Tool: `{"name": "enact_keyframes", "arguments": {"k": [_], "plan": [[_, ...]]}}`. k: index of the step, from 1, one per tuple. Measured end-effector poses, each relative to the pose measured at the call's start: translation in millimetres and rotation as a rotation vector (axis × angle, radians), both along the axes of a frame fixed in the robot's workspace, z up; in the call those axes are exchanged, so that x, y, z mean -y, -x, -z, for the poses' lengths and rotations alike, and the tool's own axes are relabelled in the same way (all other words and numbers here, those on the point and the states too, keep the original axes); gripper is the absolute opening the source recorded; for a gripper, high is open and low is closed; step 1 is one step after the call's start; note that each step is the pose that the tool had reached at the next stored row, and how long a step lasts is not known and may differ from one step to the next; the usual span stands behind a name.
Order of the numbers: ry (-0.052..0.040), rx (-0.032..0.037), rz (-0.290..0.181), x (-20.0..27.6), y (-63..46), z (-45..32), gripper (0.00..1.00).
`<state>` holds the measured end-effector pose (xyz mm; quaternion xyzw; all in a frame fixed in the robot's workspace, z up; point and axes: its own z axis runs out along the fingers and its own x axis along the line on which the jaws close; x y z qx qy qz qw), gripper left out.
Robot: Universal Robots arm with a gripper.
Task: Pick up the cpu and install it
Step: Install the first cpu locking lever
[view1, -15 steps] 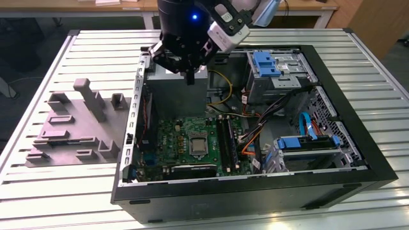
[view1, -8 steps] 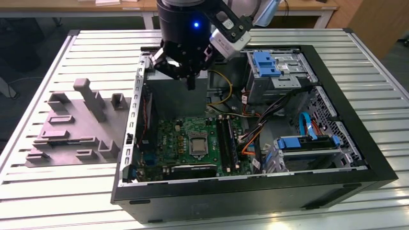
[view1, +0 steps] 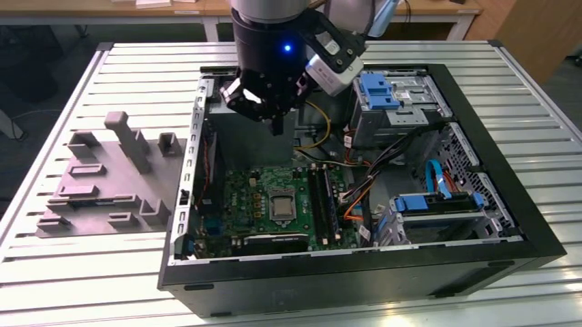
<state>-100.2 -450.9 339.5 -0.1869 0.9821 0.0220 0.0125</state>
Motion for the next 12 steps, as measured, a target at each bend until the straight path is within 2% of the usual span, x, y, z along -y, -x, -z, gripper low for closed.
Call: {"name": "enact_keyframes", "arguments": {"k": [5,12], "plan": [[-0.0001,0.0001,-0.002,0.0,-5.1,5.2,0.11],[0.0000,0.0000,-0.002,0.0,-5.2,5.7,0.11]]}}
